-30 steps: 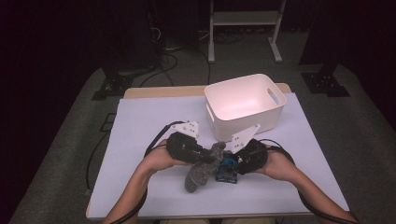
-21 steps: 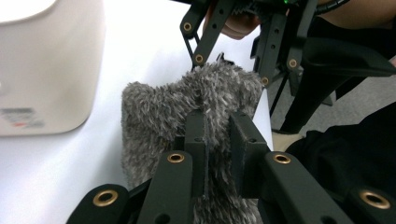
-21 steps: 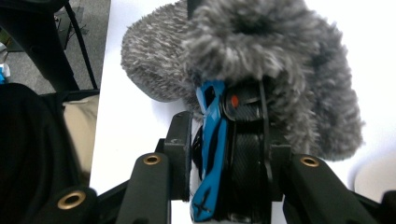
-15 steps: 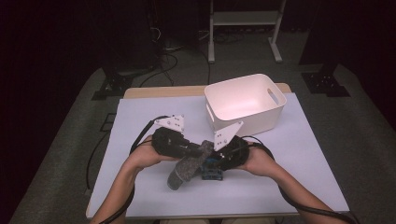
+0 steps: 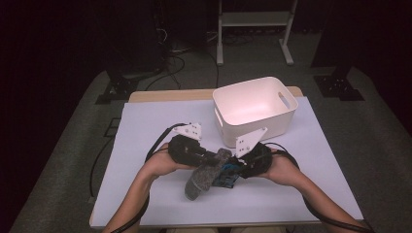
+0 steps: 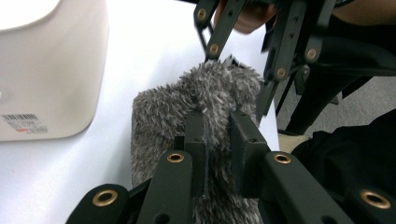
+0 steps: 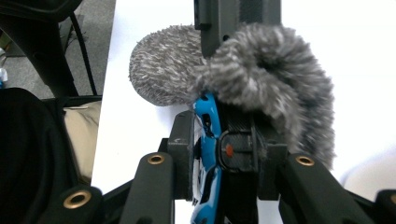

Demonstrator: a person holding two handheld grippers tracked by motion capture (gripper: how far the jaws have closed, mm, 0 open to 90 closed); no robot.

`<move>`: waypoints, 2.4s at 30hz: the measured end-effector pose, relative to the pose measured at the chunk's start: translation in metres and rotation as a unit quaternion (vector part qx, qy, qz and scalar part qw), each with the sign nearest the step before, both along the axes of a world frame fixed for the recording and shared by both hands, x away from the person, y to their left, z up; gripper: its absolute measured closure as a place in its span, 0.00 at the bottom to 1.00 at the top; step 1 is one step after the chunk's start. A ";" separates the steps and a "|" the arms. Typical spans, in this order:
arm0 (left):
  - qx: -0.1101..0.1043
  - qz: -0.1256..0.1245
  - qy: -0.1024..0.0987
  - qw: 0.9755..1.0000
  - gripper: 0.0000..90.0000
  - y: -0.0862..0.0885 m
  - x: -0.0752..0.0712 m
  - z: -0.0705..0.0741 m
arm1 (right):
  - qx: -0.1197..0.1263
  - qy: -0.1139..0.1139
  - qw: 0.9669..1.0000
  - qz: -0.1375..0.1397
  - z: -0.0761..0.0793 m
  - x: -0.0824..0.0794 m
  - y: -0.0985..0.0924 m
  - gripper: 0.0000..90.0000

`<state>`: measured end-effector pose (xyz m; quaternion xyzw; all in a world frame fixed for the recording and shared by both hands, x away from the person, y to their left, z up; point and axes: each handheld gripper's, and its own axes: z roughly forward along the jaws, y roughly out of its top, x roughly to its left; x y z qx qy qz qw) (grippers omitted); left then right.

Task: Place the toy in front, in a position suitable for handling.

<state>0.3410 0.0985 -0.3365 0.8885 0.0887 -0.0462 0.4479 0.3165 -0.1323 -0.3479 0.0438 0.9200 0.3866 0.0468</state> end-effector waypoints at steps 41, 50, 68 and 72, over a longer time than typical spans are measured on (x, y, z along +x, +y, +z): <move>0.079 -0.016 0.003 0.997 0.87 -0.058 0.004 -0.041 | 0.028 0.015 0.998 -0.061 -0.028 -0.013 -0.080 0.71; 0.094 -0.028 0.001 0.995 0.86 -0.070 0.005 -0.043 | 0.037 0.033 0.996 -0.076 -0.046 -0.016 -0.105 0.72; 0.111 -0.029 -0.006 0.993 0.86 -0.073 0.004 -0.043 | 0.016 0.068 0.994 -0.086 -0.082 -0.021 -0.126 0.68; 0.110 -0.028 -0.006 0.994 0.86 -0.073 0.003 -0.043 | -0.023 0.061 0.995 -0.074 -0.085 -0.018 -0.107 0.57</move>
